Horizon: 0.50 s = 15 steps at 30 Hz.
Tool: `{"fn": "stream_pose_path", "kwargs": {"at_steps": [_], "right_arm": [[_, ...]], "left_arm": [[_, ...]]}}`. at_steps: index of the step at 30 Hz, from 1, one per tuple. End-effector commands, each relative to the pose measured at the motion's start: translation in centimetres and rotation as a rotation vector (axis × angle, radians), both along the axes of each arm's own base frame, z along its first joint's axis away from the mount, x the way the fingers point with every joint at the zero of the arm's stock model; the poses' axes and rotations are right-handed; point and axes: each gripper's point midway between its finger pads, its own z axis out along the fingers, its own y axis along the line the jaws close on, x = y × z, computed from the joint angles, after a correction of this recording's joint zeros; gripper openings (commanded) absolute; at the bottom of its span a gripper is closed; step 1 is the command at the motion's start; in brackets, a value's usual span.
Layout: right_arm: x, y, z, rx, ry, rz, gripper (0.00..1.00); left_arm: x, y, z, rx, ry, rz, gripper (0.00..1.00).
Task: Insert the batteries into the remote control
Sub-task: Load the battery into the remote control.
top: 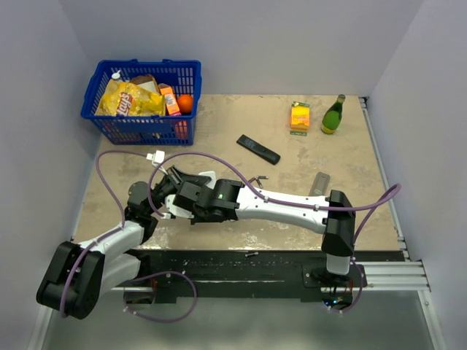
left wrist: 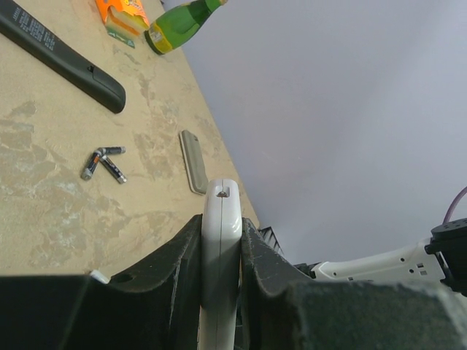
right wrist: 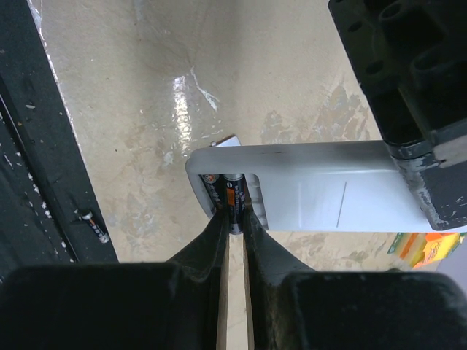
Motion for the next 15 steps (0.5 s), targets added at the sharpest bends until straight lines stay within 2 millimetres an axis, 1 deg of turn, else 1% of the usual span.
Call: {"fn": "stream_pose_path", "kwargs": {"at_steps": [1,6,7,15], "right_arm": [[0.5,1.1,0.7,0.033,-0.021,-0.004,0.14],[0.7,0.9,1.1,0.034,-0.035,-0.007,0.20],[0.7,0.9,1.1,0.034,-0.035,-0.007,0.23],[0.8,0.7,1.5,0.045,-0.046,-0.014,0.25]], "left_arm": [[-1.1,-0.4,3.5,-0.090,-0.098,-0.057,0.00],[-1.0,-0.3,3.2,-0.087,-0.086,-0.052,0.00],[-1.0,-0.3,3.2,-0.087,-0.085,-0.052,0.00],[-1.0,-0.3,2.3,-0.088,-0.049,-0.050,0.00]]}}
